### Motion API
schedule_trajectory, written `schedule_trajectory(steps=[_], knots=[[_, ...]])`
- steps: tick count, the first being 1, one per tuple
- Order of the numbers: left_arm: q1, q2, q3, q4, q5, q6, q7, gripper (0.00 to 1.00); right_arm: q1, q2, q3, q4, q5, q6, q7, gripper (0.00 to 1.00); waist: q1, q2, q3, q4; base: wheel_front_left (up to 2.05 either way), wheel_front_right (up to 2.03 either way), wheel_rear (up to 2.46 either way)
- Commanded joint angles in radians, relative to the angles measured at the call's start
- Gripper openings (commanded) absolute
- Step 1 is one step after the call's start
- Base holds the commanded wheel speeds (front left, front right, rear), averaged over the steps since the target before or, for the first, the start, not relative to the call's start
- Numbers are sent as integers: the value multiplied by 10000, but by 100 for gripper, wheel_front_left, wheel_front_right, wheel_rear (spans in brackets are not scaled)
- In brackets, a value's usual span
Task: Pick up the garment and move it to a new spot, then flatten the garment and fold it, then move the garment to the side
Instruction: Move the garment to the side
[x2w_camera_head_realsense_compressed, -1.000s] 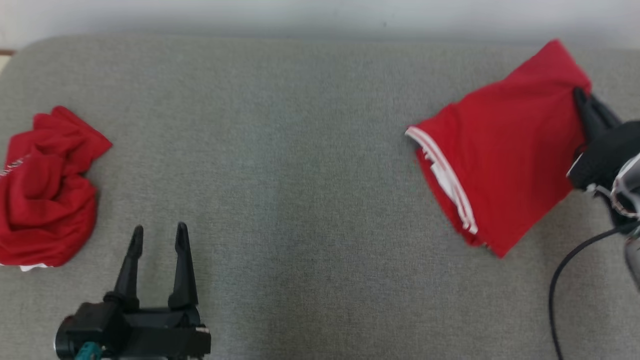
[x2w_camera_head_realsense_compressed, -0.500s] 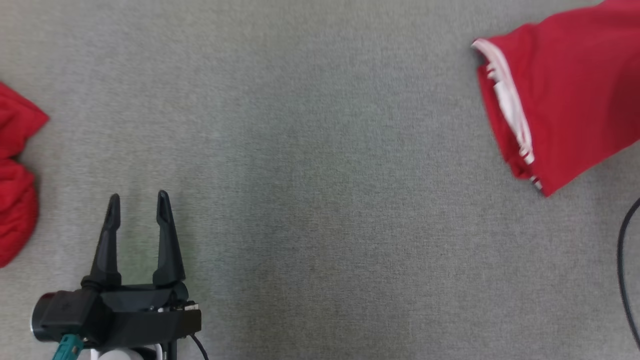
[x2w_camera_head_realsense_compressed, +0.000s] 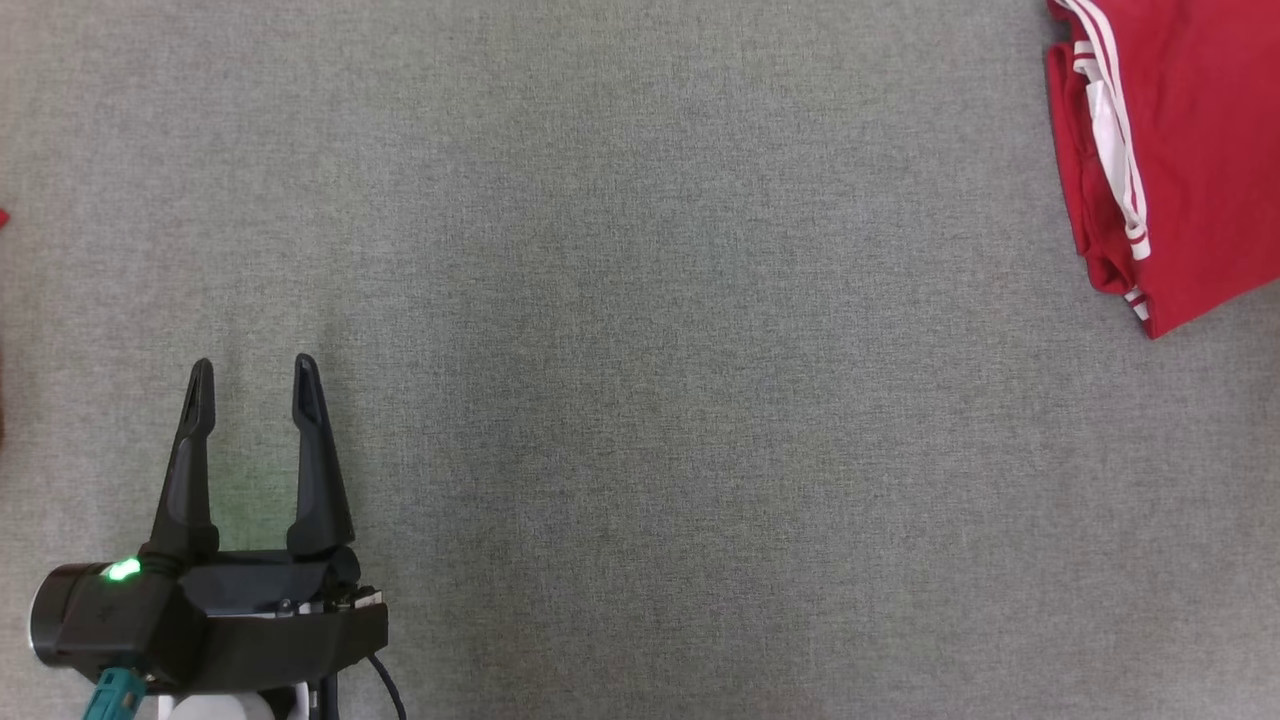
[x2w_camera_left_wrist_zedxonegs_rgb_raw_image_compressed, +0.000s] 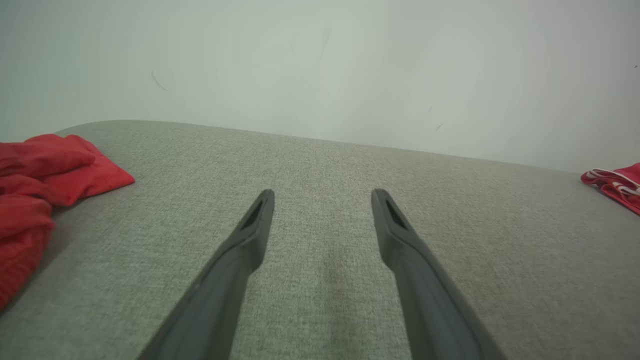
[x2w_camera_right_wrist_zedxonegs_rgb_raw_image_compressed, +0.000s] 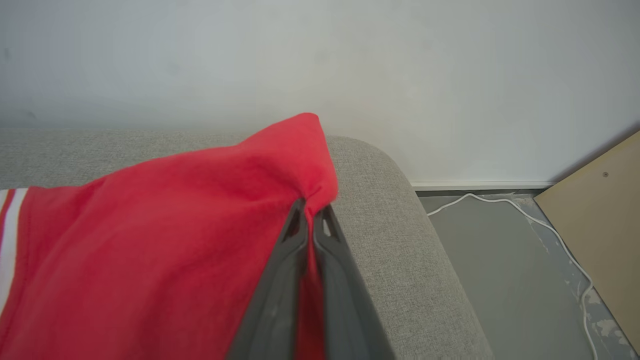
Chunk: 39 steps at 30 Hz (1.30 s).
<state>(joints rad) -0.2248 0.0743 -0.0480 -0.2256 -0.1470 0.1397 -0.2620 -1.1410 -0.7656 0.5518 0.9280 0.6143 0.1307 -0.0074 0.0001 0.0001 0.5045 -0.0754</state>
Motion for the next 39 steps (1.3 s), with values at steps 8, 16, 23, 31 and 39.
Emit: schedule_trajectory(steps=[8,16,23,31,39], knots=[[44,56,-37,69,-9,102,-41,100,-588,48,654,763,-230,1,-424,100,-1,-1,-63,63,0,0,0],[237,19,-6,290,-179,129,-43,100,-786,388,990,986,-198,1,-868,100,-1,-1,-531,35,0,0,0],[481,-21,141,614,-394,-6,-45,100,-230,879,1050,339,488,1,-1874,100,-1,-1,-1378,-24,0,0,0],[987,-84,200,867,-521,-16,-46,100,1184,1429,896,-796,649,1,-2514,100,-1,-1,-2471,-80,0,0,0],[1484,-132,289,1157,-698,-28,-46,100,3191,2119,-136,-2603,295,1,-2570,100,-1,-1,-3441,-67,0,0,0]])
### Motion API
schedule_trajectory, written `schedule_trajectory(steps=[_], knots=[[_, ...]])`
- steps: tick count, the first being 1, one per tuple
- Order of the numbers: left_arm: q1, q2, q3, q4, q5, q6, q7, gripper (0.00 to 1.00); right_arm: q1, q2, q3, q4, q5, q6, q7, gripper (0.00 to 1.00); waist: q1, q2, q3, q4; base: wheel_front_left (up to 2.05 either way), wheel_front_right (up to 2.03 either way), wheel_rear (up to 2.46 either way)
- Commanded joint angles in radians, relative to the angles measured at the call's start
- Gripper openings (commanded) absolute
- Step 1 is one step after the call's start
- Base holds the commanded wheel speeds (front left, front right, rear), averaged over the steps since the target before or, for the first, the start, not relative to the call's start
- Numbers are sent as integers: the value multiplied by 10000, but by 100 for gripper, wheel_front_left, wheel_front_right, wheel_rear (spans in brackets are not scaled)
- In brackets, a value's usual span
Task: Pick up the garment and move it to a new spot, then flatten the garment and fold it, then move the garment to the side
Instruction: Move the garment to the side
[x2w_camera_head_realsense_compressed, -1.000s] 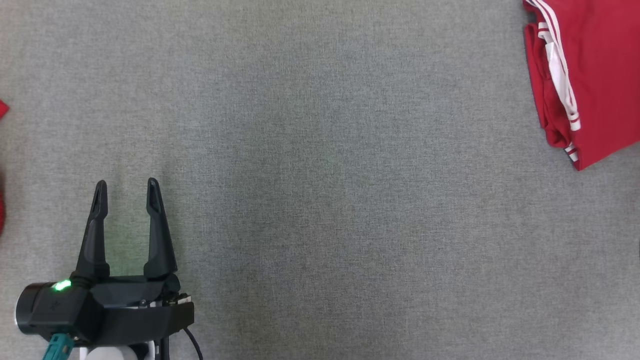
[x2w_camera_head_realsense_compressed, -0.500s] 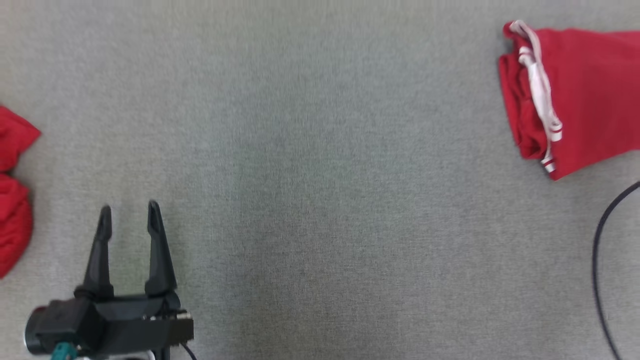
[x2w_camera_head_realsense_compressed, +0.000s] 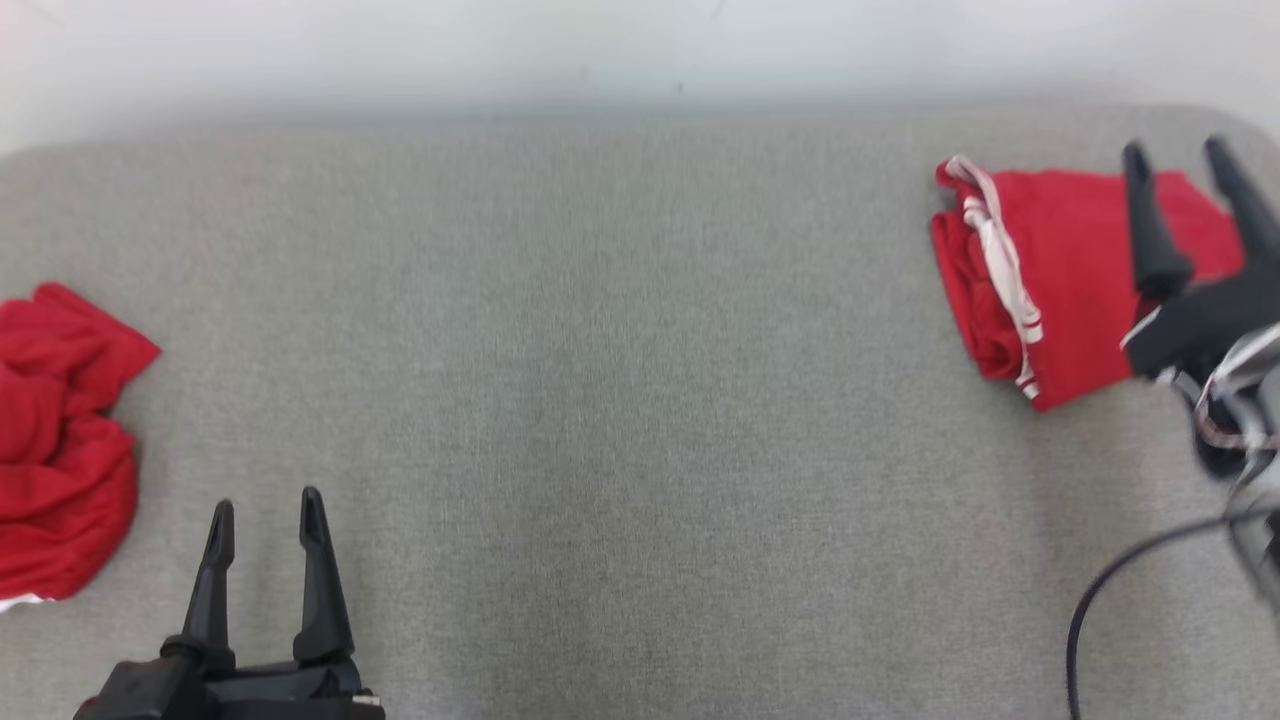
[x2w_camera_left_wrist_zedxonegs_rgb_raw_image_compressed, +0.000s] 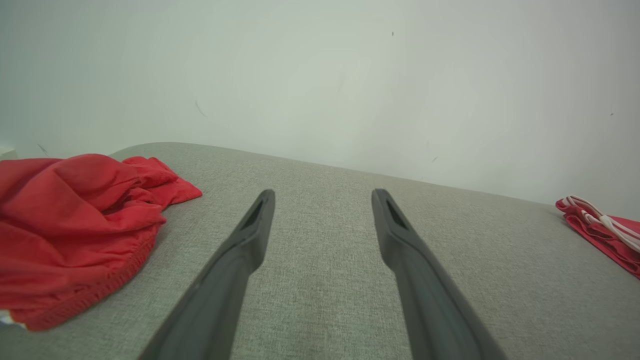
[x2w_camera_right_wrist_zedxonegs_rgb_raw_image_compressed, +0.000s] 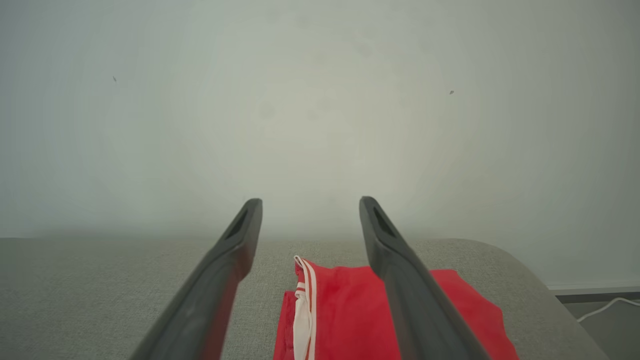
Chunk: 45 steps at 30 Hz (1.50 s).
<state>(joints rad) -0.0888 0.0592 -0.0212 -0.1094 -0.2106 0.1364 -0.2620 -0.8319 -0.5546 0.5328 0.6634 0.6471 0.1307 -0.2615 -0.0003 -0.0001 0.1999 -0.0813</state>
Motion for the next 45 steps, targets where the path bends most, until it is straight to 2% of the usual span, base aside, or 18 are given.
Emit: schedule_trajectory(steps=[1,15,26,34,45], knots=[[159,14,32,18,-86,5,-46,100,365,107,-164,-195,-153,1,-30,100,3,1,-490,-12,0,0,0],[754,-39,-80,269,-157,80,-47,100,4328,2328,-2729,-3463,-3135,1,182,100,3,1,-1294,-87,0,0,0],[1031,-2,-277,489,9,189,-47,100,6554,3715,-3299,-5405,-4838,1,1125,100,3,1,-1748,-158,0,0,0],[1236,151,-366,572,110,237,125,100,7724,4366,-3483,-6356,-5298,1,1586,100,3,1,-1955,-84,0,0,0],[1344,230,-398,733,29,319,169,100,8854,4859,-4035,-7033,-5532,1,1782,100,3,1,-2078,13,0,0,0]])
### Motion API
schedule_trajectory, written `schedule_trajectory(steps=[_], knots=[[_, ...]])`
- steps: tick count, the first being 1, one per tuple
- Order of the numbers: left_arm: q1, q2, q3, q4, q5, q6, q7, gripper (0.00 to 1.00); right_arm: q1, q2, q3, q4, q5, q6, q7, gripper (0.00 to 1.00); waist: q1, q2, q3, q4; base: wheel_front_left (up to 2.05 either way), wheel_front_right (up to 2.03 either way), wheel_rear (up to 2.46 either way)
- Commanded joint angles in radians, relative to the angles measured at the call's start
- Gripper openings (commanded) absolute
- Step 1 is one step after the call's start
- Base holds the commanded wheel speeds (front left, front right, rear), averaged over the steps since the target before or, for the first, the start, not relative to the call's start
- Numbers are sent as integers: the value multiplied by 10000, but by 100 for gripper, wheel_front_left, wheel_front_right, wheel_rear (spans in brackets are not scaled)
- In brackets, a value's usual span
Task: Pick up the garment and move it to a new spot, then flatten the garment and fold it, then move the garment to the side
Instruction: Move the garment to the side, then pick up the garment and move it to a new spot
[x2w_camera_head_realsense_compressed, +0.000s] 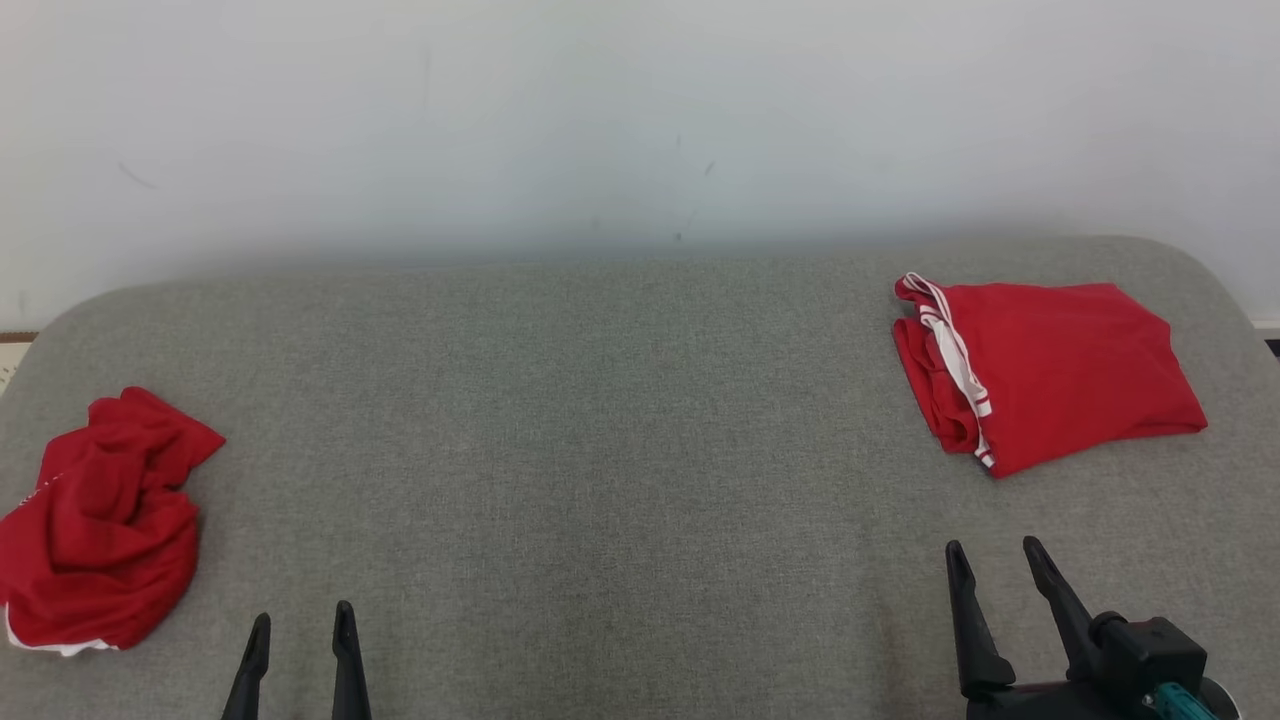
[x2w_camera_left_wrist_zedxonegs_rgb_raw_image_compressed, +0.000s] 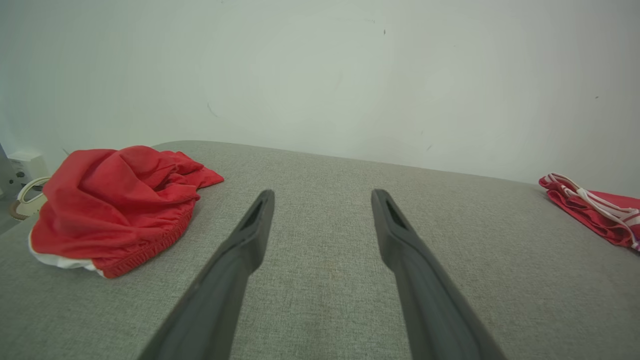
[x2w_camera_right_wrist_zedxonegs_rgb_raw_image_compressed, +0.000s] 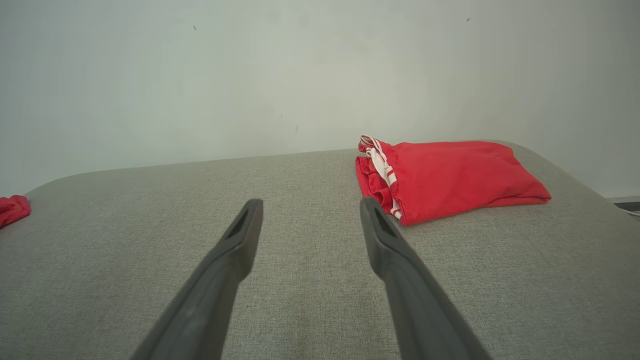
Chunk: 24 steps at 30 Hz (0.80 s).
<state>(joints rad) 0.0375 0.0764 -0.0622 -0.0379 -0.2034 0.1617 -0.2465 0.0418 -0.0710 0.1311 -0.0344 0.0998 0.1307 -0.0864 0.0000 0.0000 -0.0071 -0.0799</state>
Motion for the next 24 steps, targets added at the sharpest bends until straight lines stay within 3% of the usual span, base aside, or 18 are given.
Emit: schedule_trajectory(steps=[1,24], knots=[[102,63,9,23,-48,65,15,100,167,53,-77,-87,-56,1,32,100,0,0,-17,-7,0,0,0],[118,194,-130,47,-116,167,80,100,408,199,-251,-297,-47,1,268,100,0,0,-135,71,0,0,0]])
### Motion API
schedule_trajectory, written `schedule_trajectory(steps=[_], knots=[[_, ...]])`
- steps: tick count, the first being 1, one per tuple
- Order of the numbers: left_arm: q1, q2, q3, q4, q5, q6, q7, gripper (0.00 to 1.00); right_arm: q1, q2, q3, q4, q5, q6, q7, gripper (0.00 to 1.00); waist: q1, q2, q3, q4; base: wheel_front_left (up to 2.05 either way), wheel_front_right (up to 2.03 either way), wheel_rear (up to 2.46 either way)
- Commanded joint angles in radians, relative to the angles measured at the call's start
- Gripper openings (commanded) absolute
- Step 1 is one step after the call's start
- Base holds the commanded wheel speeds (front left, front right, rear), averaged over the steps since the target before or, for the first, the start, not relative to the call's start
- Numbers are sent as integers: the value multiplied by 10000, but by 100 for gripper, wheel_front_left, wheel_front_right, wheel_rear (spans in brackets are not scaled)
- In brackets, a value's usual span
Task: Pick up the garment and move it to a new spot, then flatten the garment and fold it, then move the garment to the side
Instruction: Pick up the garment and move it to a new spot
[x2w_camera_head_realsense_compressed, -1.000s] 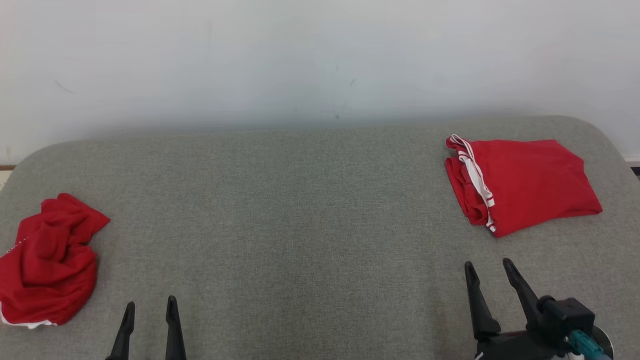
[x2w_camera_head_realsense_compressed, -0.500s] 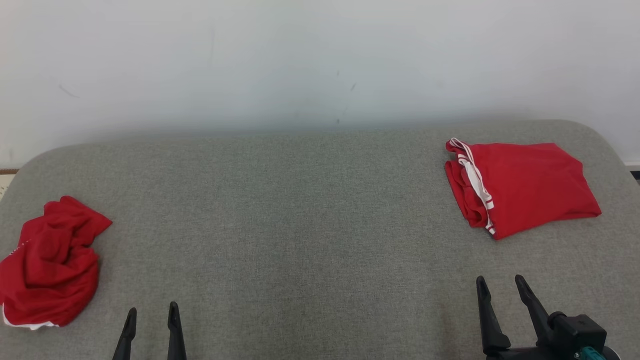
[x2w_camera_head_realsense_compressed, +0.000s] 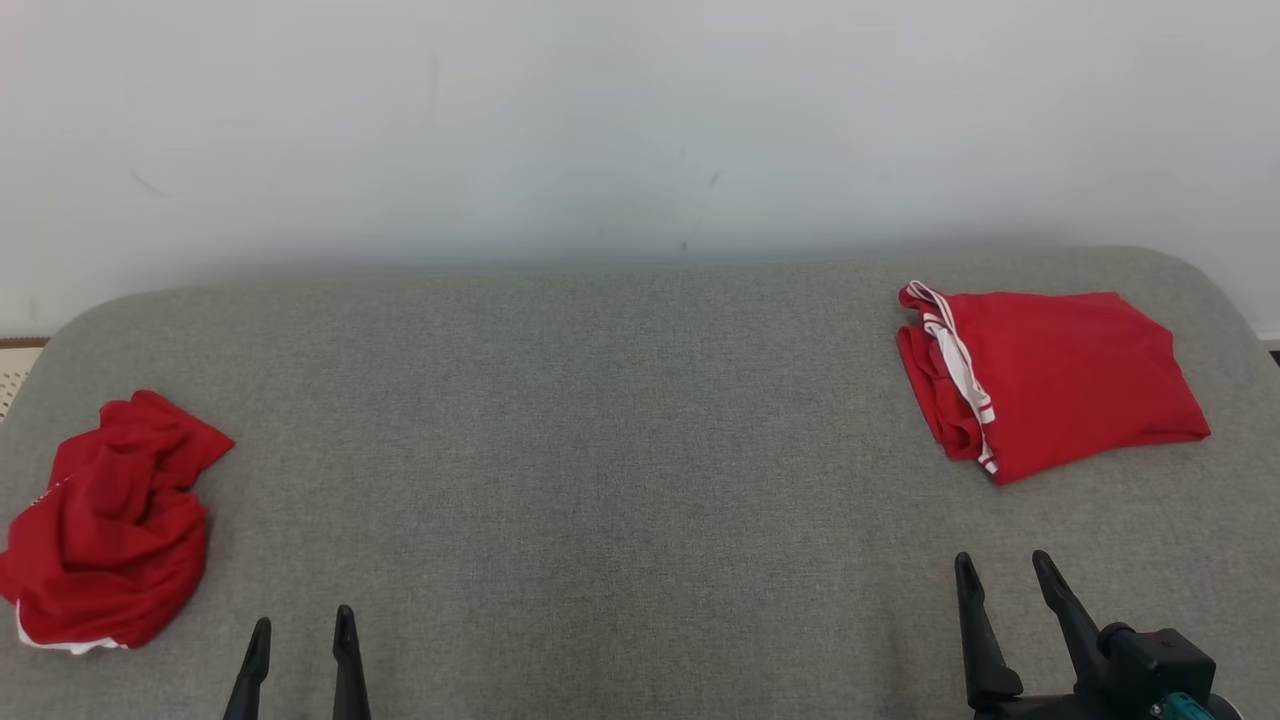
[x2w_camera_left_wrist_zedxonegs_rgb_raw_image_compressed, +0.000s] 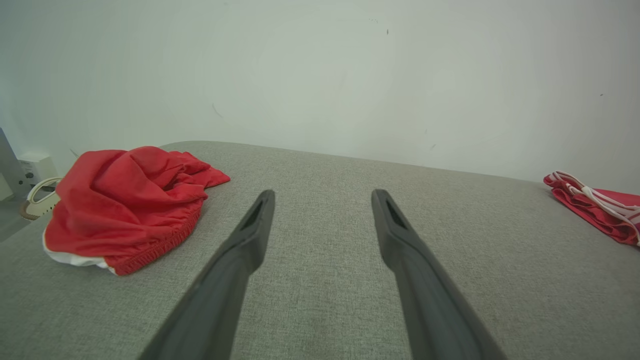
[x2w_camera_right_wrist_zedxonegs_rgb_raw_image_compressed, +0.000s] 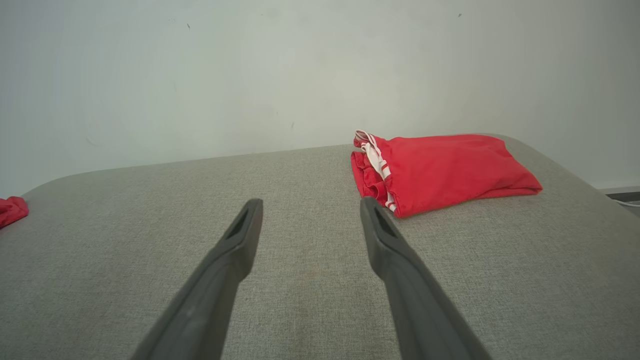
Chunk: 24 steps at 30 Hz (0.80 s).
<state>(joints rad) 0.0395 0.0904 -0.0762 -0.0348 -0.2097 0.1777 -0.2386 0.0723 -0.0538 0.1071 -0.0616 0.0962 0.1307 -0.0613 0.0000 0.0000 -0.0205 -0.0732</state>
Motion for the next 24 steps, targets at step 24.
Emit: schedule_trajectory(steps=[24], knots=[[239,303,316,-218,-289,302,137,100,87,41,110,313,302,1,-99,100,0,0,-41,2753,0,0,0]])
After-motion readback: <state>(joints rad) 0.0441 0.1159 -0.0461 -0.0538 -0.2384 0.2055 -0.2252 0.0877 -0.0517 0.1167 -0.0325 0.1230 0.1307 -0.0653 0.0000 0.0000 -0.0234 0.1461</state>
